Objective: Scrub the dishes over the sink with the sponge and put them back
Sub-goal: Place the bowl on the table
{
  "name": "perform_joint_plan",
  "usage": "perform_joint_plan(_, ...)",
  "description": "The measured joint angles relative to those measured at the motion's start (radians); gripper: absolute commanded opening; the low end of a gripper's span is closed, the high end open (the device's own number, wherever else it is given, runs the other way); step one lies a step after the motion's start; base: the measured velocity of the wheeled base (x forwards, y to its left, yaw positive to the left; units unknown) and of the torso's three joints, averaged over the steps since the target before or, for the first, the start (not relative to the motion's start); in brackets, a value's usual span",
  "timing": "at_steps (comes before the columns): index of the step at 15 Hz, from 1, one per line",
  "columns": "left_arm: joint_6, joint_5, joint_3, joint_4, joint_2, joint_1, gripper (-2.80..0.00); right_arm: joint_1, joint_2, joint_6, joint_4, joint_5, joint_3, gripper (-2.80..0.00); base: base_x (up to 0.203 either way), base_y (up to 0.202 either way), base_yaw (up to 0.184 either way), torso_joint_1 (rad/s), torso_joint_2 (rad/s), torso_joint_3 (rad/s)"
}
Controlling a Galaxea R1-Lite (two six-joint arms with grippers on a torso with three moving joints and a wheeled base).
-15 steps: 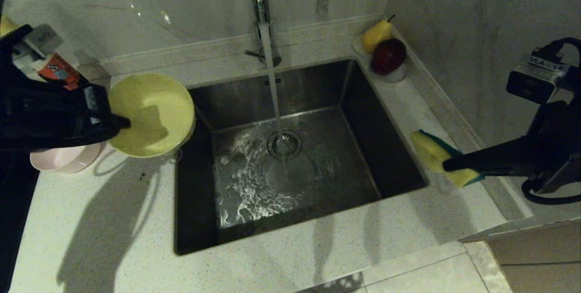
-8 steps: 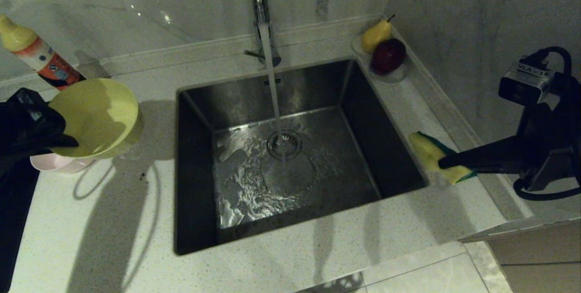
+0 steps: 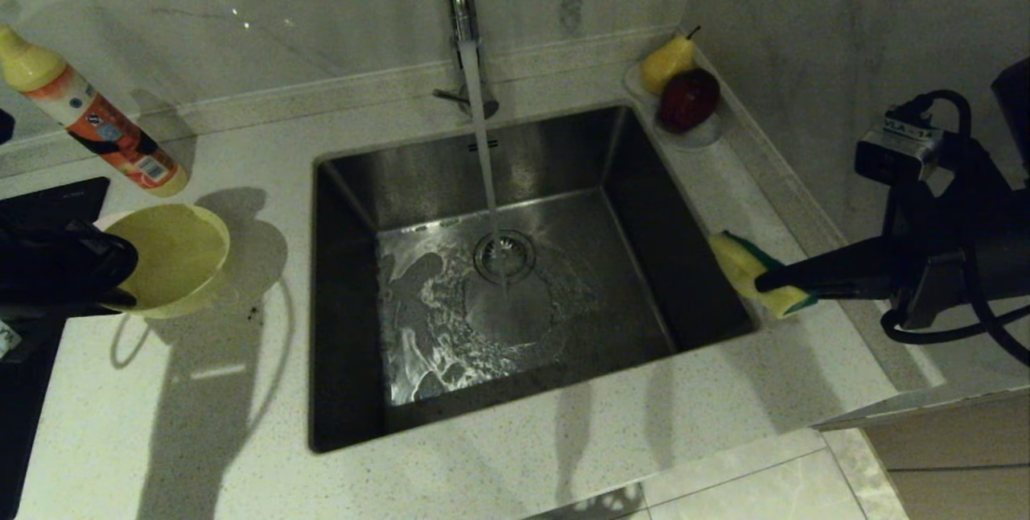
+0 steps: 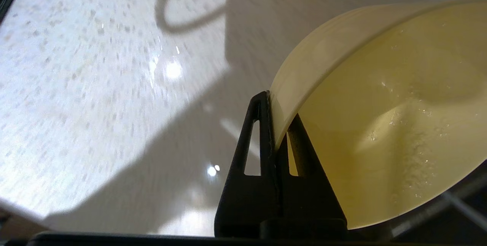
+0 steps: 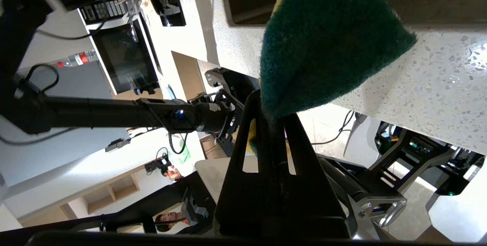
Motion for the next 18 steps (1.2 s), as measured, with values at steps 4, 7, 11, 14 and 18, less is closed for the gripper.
perform_joint_plan(4,-0.009,0.002,0.055,-0.074,0.077,0.02,-2.8,-0.002,0.007,0.0,0.0,0.0,-0.001,-2.8,0.0,0.0,0.0,0.0,0.0,0.0)
perform_joint_plan(7,-0.009,0.001,0.068,-0.083,0.107,0.021,-2.8,-0.006,0.006,0.0,0.0,0.0,-0.002,-2.8,0.0,0.0,0.0,0.0,0.0,0.0)
perform_joint_plan(11,-0.008,0.002,0.072,-0.082,0.113,0.021,0.0,-0.01,-0.002,0.0,0.002,0.004,-0.004,-2.8,0.0,0.0,0.0,0.0,0.0,0.0)
perform_joint_plan(14,-0.009,-0.004,0.071,-0.083,0.107,0.021,0.0,-0.017,-0.011,0.0,0.004,0.01,-0.004,-2.8,0.0,0.0,0.0,0.0,0.0,0.0)
perform_joint_plan(18,-0.007,-0.029,0.04,-0.131,0.038,0.019,0.0,-0.026,-0.022,0.001,0.007,0.018,-0.002,-2.8,0.0,0.0,0.0,0.0,0.0,0.0)
